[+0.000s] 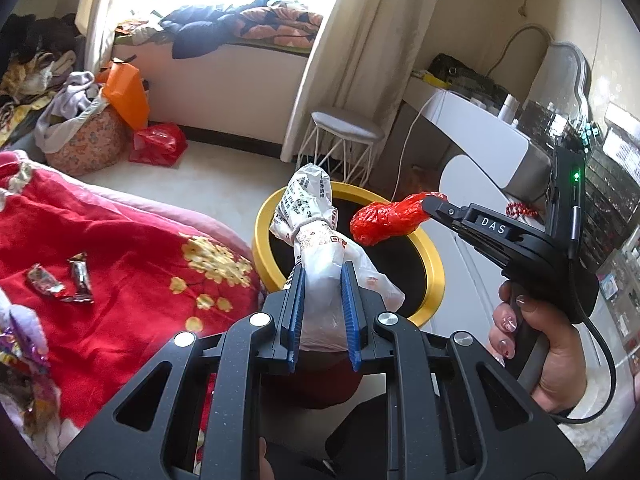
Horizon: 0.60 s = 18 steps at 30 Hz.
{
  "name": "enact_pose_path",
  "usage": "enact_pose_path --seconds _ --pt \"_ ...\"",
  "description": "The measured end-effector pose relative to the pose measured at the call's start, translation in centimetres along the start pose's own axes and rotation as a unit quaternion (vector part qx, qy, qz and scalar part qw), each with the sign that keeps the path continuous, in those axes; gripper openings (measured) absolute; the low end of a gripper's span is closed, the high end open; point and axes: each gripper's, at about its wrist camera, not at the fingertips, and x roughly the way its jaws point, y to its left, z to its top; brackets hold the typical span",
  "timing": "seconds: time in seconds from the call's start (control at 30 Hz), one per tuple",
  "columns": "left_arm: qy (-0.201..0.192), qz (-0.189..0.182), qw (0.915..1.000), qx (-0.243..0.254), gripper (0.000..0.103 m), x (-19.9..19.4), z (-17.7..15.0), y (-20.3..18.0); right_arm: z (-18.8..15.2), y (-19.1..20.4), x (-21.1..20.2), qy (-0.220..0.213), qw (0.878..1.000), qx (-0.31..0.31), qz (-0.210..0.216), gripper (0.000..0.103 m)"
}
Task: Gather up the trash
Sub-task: 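Open the right tool over the bin while the left tool releases the white bag into it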
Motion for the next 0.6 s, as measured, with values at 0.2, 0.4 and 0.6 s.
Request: enact_pose_path --seconds 0.2,0.4,0.6 --pt "0.015 -0.002 0.9999 0.008 0.013 1.6 -0.1 -0.4 -0.1 -1.7 0.6 0.009 1.0 0.021 -0.013 0.005" --pt "0.028 -0.004 0.9995 0.013 0.013 3.2 -0.1 -1.1 -0.1 -3.2 1.0 0.016 0.999 0.039 -0.022 0.005" --pt "0.039 -0.002 0.9991 0.019 0.013 5.0 -0.1 -1.9 -0.4 -4.2 1.5 0.027 0.998 0.058 -0.019 0.005"
